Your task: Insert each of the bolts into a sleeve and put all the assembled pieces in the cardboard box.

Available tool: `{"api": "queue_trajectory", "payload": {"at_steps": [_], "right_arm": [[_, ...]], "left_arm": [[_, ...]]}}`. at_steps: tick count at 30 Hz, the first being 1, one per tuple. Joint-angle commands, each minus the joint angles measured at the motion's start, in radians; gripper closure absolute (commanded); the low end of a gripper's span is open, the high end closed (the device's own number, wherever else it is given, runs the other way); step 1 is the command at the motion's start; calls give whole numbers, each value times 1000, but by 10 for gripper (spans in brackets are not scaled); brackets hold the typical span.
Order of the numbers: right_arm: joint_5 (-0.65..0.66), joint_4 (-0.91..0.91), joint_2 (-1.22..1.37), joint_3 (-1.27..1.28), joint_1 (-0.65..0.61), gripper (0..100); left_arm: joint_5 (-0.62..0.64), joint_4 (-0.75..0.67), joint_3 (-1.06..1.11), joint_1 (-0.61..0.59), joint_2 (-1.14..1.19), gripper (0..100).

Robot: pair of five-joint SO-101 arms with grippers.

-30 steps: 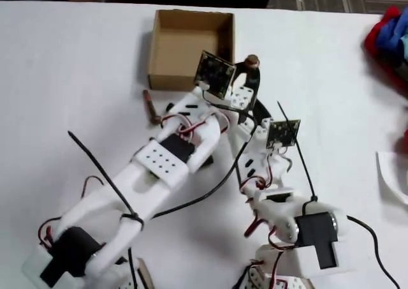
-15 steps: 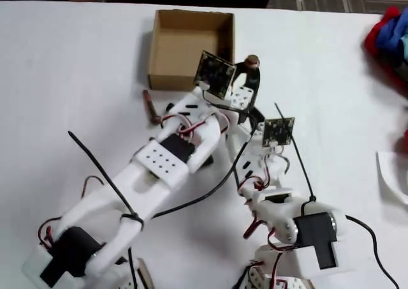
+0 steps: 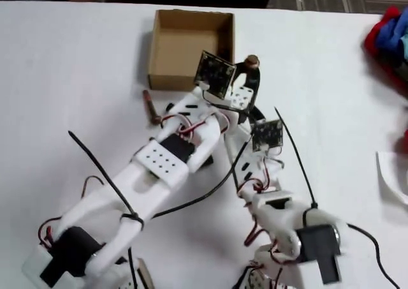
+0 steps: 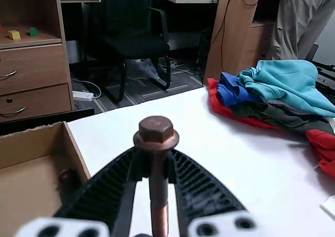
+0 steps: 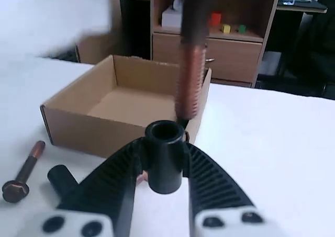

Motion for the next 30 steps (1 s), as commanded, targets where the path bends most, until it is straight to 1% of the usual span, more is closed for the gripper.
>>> {"api": "queue_trajectory", "payload": {"at_steps": [1, 5, 13, 17, 21, 30], "right_arm": [[-14, 4, -128, 40, -7, 977], [-8, 5, -191, 69, 4, 977], [-6, 10, -191, 66, 12, 977], [-6, 93, -191, 32, 25, 977], [-6, 148, -191, -2, 70, 977], [-6, 148, -197, 0, 56, 977]], "left_arm": [[-3, -25, -56, 0, -5, 976], [-3, -25, -54, 0, -5, 976], [-3, -21, -56, 0, -14, 976], [-3, -17, -53, -2, -23, 976], [-3, 66, -53, 2, -86, 976], [3, 71, -47, -18, -54, 976]]}}
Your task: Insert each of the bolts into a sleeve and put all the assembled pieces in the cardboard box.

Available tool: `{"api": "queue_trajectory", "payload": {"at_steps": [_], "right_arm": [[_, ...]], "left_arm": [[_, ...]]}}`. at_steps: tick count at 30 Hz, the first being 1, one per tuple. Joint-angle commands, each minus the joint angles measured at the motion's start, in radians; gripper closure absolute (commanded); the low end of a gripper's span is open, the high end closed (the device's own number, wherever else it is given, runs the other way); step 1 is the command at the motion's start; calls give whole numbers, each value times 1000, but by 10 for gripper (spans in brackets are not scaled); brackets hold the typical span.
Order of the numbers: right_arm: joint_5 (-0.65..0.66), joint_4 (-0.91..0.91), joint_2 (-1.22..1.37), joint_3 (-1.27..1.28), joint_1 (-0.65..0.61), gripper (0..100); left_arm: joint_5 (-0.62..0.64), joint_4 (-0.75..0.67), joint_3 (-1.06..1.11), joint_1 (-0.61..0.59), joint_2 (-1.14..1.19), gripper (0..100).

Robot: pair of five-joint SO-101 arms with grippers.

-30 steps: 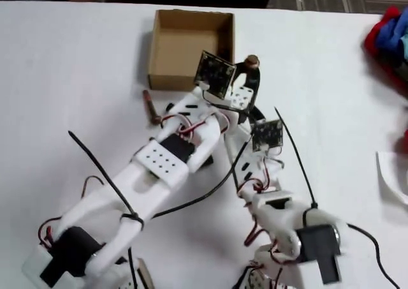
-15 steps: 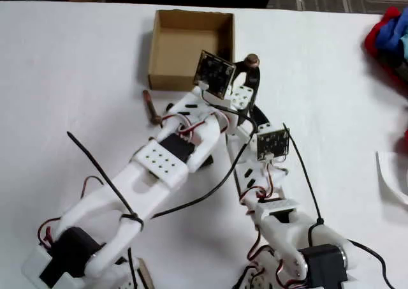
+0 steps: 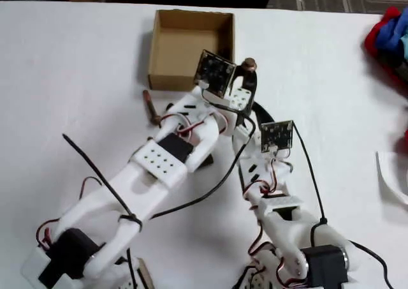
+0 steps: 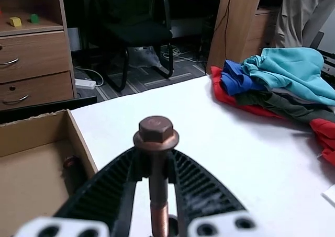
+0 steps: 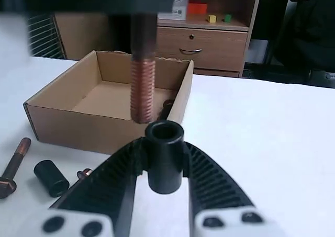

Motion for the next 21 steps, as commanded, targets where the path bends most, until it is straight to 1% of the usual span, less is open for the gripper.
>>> {"api": "queue_trajectory", "payload": {"at_steps": [1, 5, 10, 12, 16, 18, 21], "right_arm": [[-2, 1, -58, -43, 4, 977], [-2, -1, -58, -43, 5, 977], [-2, -4, -59, -43, 10, 977], [0, -36, -51, -40, 13, 977], [78, -134, -50, 0, 5, 977], [75, -171, -50, 12, 5, 977], [75, -173, -48, 12, 8, 977]], "left_arm": [[5, 2, -48, -11, -34, 976], [-2, -41, -50, -9, -37, 976], [5, -32, -77, -8, -38, 976], [5, -32, -84, -8, -54, 976], [5, -32, -56, -2, -89, 976], [5, -32, -38, 3, -92, 976], [5, -35, -22, 3, -92, 976]]}}
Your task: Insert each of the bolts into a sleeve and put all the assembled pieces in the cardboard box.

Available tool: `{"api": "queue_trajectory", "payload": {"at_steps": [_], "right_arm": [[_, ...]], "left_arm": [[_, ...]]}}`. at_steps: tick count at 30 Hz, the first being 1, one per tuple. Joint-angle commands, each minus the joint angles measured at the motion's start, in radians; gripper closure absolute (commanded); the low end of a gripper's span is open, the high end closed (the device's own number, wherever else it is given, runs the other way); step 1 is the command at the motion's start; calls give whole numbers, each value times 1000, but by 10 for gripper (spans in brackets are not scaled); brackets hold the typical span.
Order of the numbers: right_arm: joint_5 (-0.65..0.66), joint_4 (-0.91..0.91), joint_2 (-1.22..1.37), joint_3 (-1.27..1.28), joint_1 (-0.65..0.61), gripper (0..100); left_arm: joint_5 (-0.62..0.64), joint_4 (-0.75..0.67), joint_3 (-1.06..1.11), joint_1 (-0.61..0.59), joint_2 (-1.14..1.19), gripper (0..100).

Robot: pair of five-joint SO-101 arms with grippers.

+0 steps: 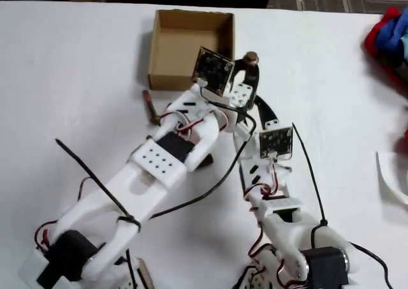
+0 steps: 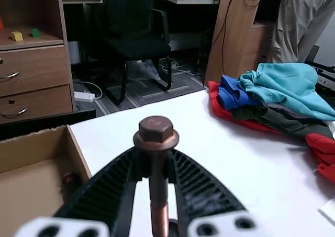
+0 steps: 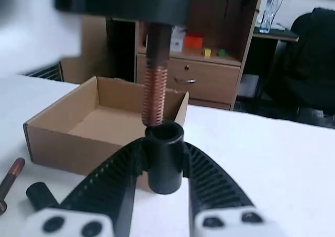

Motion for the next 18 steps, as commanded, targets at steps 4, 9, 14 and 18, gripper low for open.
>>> {"api": "queue_trajectory", "payload": {"at_steps": [4, 9, 14, 18], "right_arm": [[11, -39, -33, -5, 7, 977], [11, -38, -33, -3, 5, 977], [11, -38, -33, -3, 5, 977], [11, -38, -33, -3, 5, 977]], "left_arm": [[3, -21, -10, 3, -75, 976], [3, -25, -15, 37, -78, 976], [2, -26, -13, 68, -78, 976], [-3, -26, -8, 60, -74, 976]]}}
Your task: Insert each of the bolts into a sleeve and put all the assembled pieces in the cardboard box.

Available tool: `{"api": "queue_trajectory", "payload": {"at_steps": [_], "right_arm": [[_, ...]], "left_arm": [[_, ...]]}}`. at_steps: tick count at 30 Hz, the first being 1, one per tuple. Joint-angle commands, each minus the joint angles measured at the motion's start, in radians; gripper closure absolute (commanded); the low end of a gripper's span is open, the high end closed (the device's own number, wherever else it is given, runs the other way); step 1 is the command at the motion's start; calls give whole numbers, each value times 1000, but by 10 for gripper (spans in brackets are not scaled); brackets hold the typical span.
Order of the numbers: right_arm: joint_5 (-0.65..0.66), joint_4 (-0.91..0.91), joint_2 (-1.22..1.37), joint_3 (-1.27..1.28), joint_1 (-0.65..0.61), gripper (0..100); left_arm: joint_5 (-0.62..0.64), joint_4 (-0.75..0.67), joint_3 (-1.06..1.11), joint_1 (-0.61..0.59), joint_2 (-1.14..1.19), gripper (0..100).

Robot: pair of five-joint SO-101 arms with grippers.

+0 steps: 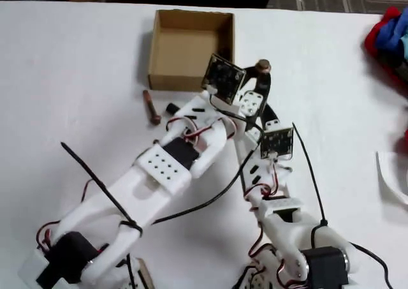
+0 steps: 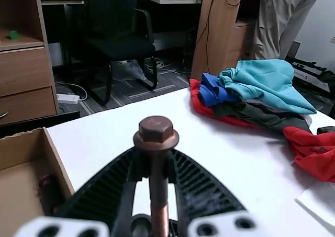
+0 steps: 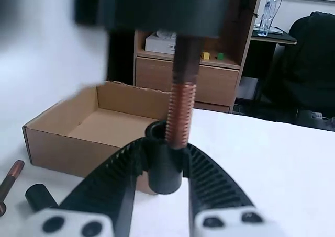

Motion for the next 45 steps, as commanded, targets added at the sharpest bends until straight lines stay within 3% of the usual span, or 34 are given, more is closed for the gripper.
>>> {"api": "queue_trajectory", "payload": {"at_steps": [1, 9, 45], "right_arm": [[11, -33, -33, -5, 4, 977], [11, -33, -33, -5, 4, 977], [11, -33, -33, -5, 2, 977]], "left_arm": [[-5, -26, -8, -3, -68, 976], [-5, -41, -12, -78, -68, 976], [-3, -43, -39, -35, -21, 976]]}}
